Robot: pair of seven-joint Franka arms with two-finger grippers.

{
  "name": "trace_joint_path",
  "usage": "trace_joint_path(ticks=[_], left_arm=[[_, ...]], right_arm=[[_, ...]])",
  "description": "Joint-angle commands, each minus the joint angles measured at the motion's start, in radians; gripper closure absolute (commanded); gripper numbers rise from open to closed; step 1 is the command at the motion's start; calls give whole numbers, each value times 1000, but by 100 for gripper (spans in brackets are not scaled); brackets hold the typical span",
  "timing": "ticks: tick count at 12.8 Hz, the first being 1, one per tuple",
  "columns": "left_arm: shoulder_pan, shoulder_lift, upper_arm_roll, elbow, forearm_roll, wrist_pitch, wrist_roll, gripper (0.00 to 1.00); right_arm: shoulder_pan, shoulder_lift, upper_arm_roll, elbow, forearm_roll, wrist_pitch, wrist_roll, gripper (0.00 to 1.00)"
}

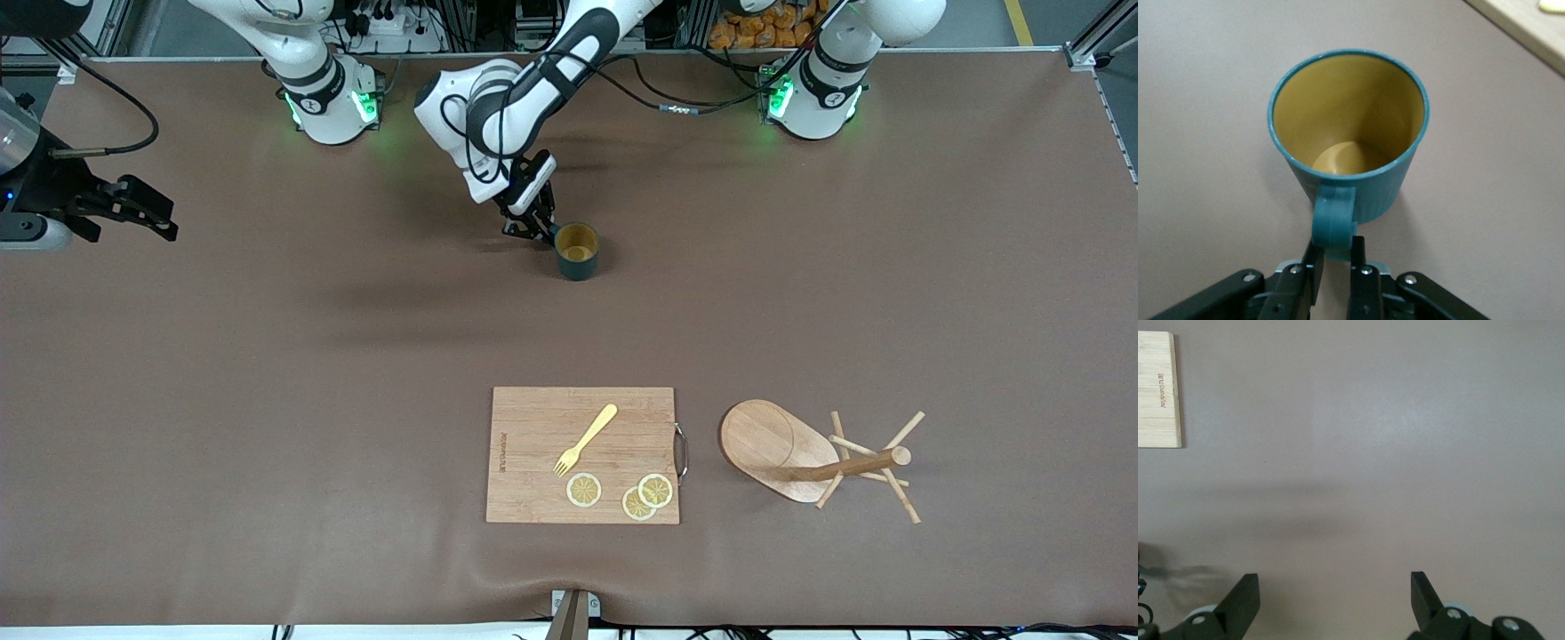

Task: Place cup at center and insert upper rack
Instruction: 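Lift the mug and tilt it sideways with the left gripper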

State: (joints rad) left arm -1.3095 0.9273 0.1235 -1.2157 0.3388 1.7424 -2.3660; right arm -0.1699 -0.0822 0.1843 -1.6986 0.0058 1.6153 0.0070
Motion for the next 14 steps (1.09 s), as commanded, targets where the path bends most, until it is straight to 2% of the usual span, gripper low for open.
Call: trace_joint_path(ticks=[1, 3, 7, 10, 11, 14], left_arm=[[48, -76, -4, -7, -35, -18, 22, 100], [102, -132, -4, -7, -93, -18, 71, 100], [263, -313, -4, -8, -237, -14, 239, 100], [419, -418, -5, -10, -419, -14, 391, 100], [482, -441, -4, -10, -522, -14, 466, 100], [614, -472, -4, -8, -746, -14, 628, 100]], right_arm=[[4, -19, -2, -6, -13, -2, -12, 0], [3, -18, -2, -6, -15, 2, -13, 0], [4, -19, 3, -3, -12, -3, -13, 0], [6, -19, 4, -1, -12, -5, -13, 0], [7, -19, 6, 0, -12, -6, -13, 0], [16, -24, 6, 2, -12, -8, -13, 0]])
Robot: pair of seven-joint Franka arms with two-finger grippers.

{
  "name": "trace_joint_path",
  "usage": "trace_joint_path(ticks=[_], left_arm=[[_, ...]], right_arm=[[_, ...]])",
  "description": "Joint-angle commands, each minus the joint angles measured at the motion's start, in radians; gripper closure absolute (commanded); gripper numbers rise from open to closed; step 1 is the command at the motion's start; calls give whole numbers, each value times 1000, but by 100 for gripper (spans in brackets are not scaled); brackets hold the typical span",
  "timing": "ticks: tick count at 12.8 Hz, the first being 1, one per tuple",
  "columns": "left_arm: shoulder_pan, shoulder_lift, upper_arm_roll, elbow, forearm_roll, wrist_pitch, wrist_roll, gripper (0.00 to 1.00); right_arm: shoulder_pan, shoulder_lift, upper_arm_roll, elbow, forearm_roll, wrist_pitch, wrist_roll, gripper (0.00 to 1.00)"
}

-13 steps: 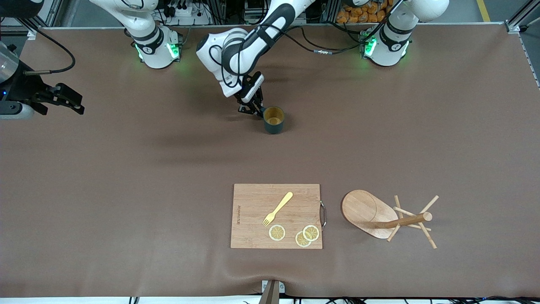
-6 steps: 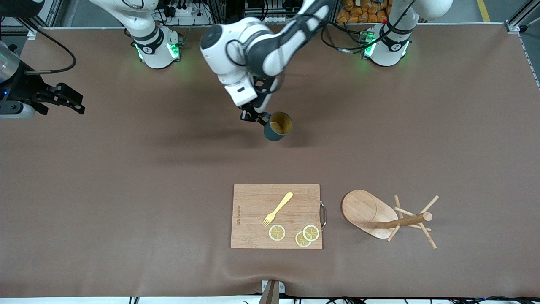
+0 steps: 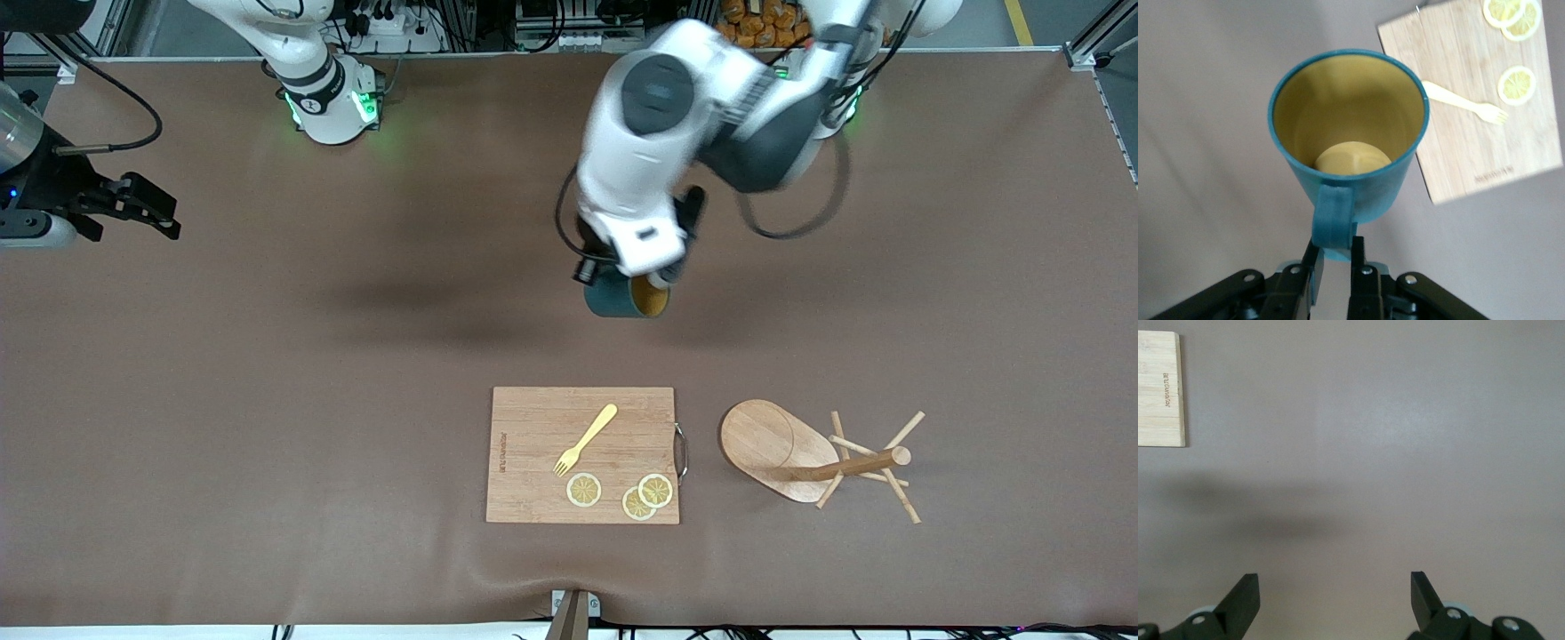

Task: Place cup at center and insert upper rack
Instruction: 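Lift the mug and tilt it sideways with the left gripper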

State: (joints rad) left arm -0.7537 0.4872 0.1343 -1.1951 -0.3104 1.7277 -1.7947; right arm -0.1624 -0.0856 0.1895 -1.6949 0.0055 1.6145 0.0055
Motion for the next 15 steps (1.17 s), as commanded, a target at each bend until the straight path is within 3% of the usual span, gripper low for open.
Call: trace_joint_path(ticks=[1, 4, 12, 15], left_arm=[[85, -51, -15, -30, -125, 0, 58, 100], [215, -67, -15, -32, -290, -3, 75, 100], [436, -55, -15, -34, -689, -25, 179, 100], [477, -55, -15, -34, -707, -83, 208, 100]], right_arm=[[12, -22, 1, -2, -10, -8, -10, 0], [18, -26, 1, -2, -10, -8, -10, 0], [27, -34, 1, -2, -2, -16, -9, 0], [35, -34, -2, -2, -2, -16, -9, 0]])
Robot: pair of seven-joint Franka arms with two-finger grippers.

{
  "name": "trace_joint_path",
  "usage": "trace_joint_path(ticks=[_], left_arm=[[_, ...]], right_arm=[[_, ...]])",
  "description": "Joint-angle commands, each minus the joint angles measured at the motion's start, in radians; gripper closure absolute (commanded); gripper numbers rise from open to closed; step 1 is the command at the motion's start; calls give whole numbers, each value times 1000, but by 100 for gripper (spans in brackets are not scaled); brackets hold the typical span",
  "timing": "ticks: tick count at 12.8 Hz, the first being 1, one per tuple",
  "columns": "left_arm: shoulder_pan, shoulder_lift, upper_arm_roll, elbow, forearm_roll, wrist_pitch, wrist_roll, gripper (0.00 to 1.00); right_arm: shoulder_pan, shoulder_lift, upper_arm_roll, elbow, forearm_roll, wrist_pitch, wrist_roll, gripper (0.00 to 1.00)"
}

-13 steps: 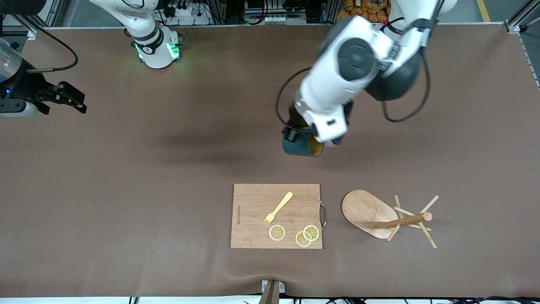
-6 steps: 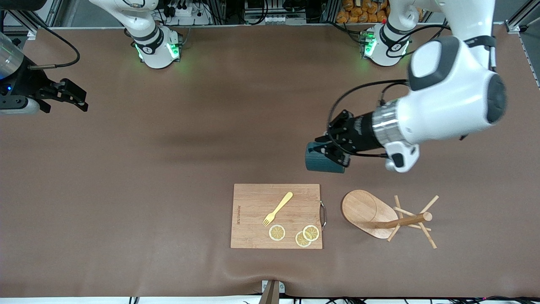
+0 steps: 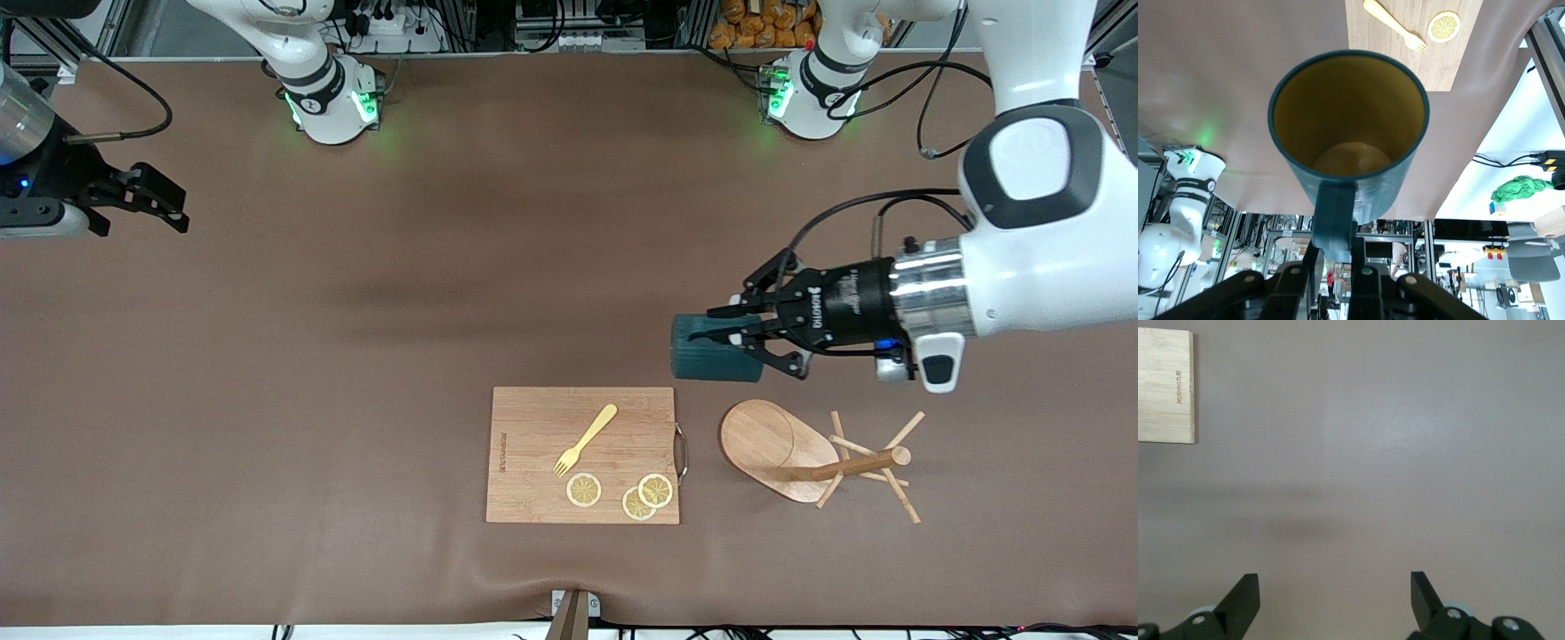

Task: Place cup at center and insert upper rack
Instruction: 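Lift the mug and tilt it sideways with the left gripper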

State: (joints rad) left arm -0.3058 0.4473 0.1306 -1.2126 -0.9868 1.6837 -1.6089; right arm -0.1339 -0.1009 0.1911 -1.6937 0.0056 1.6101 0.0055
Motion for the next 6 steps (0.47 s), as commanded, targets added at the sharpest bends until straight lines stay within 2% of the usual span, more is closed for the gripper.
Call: trace_joint_path(ticks=[1, 4, 6], left_arm=[[60, -15, -12, -16, -35, -47, 29, 100], [192, 14, -12, -16, -214, -129, 96, 100], [257, 24, -12, -15, -239, -174, 167, 100]], right_arm=[[7, -20, -4, -3, -3, -12, -9, 0], [7, -20, -4, -3, -3, -13, -7, 0], [5, -20, -5, -4, -3, -15, -1, 0]])
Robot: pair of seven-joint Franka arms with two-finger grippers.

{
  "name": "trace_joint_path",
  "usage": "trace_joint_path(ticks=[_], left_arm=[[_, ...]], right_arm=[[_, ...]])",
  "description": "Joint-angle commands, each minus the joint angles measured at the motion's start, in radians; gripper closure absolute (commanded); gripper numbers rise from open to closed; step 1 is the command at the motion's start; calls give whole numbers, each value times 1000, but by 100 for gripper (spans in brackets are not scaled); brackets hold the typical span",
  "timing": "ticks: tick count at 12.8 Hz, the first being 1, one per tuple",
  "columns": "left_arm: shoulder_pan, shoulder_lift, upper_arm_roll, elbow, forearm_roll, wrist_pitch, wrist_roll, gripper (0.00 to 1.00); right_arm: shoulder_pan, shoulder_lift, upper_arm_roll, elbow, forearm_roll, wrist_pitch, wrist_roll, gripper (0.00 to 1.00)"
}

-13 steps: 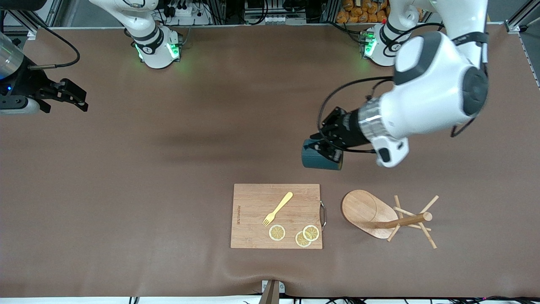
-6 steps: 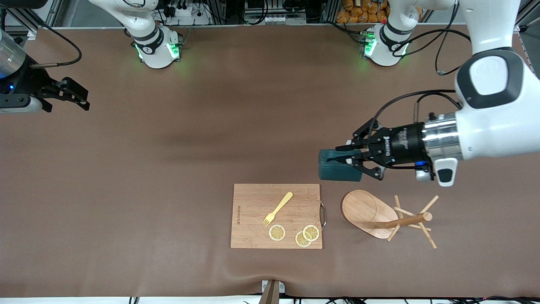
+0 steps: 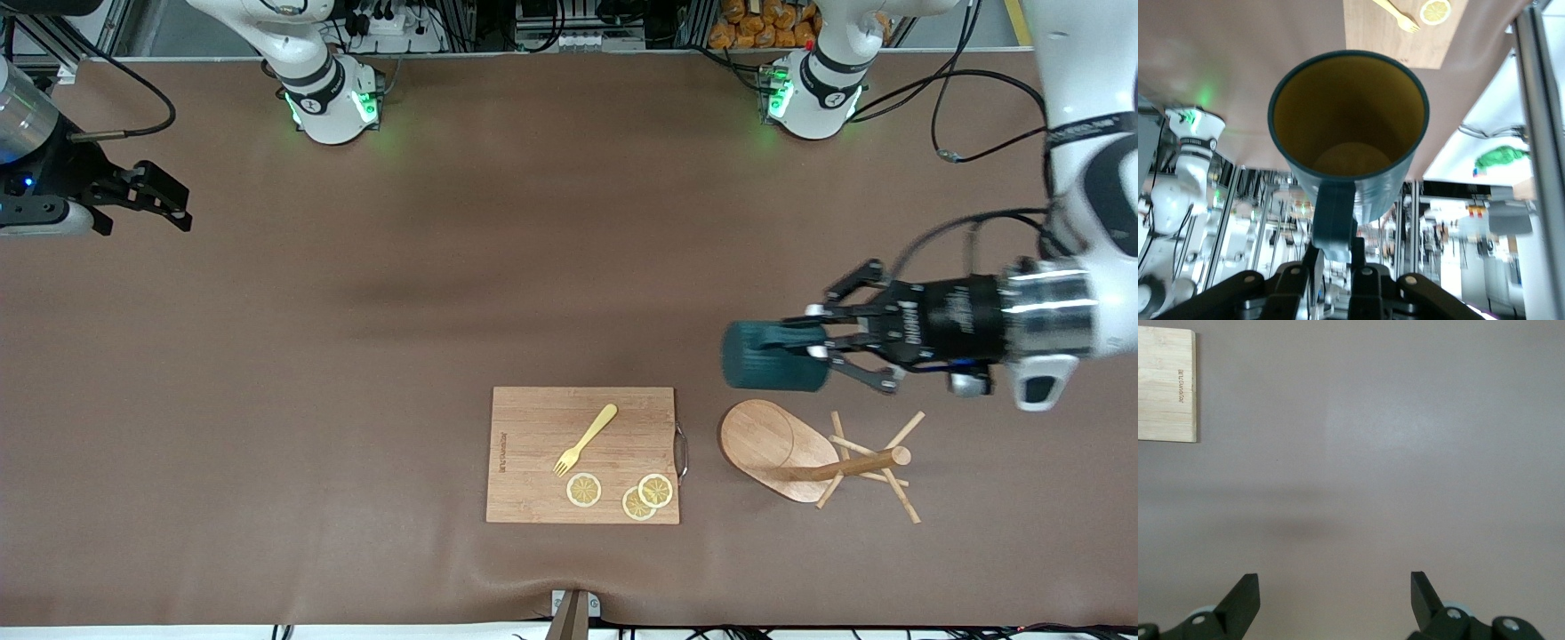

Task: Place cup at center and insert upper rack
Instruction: 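Carry the tilted mug with the left gripper to the mug tree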

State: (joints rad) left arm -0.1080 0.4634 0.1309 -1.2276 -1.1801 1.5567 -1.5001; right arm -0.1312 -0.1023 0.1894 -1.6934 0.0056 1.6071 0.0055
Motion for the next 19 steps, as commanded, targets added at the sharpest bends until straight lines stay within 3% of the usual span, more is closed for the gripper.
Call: trace_joint_path(ticks=[1, 6, 9, 12, 19], left_arm=[[83, 17, -14, -1, -74, -56, 70, 100], [120, 102, -11, -1, -254, -58, 196, 100], [128, 153, -10, -1, -295, -56, 319, 100], [137, 184, -4, -1, -289, -56, 481, 100], [140, 256, -7, -1, -297, -53, 615, 100]], right_arm=[[2, -19, -7, -3, -1, -13, 1, 0], [2, -17, -12, -5, 1, -13, 5, 0], [1, -17, -12, -5, 1, -13, 5, 0], [1, -17, -12, -5, 1, -13, 5, 0], [1, -17, -12, -5, 1, -13, 5, 0]])
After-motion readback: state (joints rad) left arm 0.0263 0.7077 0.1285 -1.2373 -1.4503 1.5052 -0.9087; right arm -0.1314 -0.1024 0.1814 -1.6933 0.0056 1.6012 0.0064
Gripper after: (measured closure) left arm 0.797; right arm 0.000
